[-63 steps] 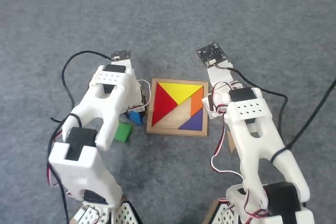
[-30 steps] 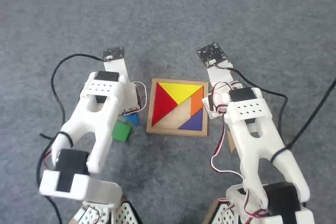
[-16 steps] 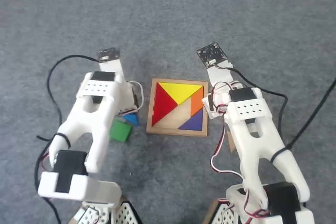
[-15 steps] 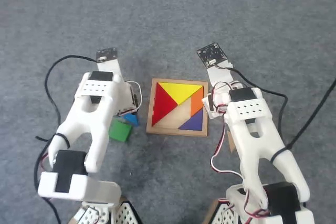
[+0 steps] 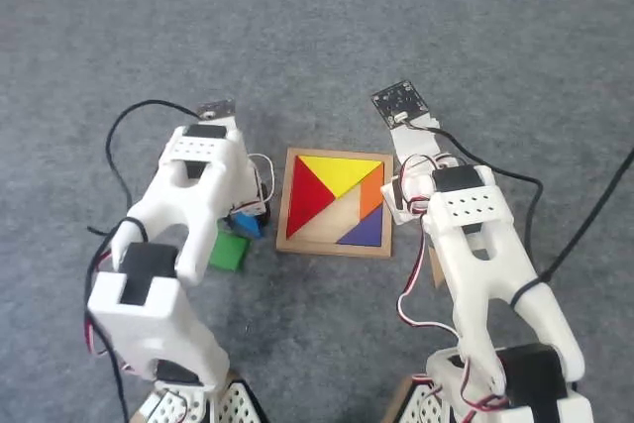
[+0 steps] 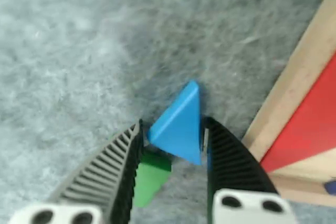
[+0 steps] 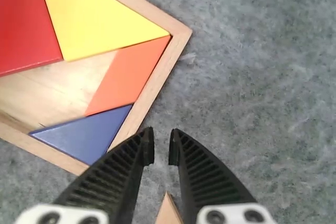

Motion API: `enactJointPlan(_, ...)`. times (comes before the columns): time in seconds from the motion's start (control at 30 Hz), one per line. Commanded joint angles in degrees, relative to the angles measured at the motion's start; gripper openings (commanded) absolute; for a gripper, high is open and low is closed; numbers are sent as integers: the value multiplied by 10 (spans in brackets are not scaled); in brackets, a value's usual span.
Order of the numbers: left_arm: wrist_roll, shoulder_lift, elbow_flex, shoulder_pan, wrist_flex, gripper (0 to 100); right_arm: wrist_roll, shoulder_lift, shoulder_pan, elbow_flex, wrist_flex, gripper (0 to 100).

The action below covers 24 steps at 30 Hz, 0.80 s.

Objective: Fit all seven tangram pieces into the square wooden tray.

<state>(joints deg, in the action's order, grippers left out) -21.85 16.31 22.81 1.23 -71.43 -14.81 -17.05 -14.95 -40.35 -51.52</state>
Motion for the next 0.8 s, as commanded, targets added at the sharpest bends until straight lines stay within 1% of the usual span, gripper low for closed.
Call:
enactJointPlan(0.0, -15, 14, -21, -11, 1, 103, -6, -5, 8, 13, 5, 61)
enactJointPlan(0.1, -15, 10, -15, -14, 11, 64, -6, -5, 8, 13, 5, 61)
enactJointPlan(0.27, -14, 10, -15, -14, 11, 37, -6, -5, 8, 13, 5, 61)
enactJointPlan(0.77, -13, -4, -21, -15, 9, 14, -6, -5, 8, 13, 5, 61)
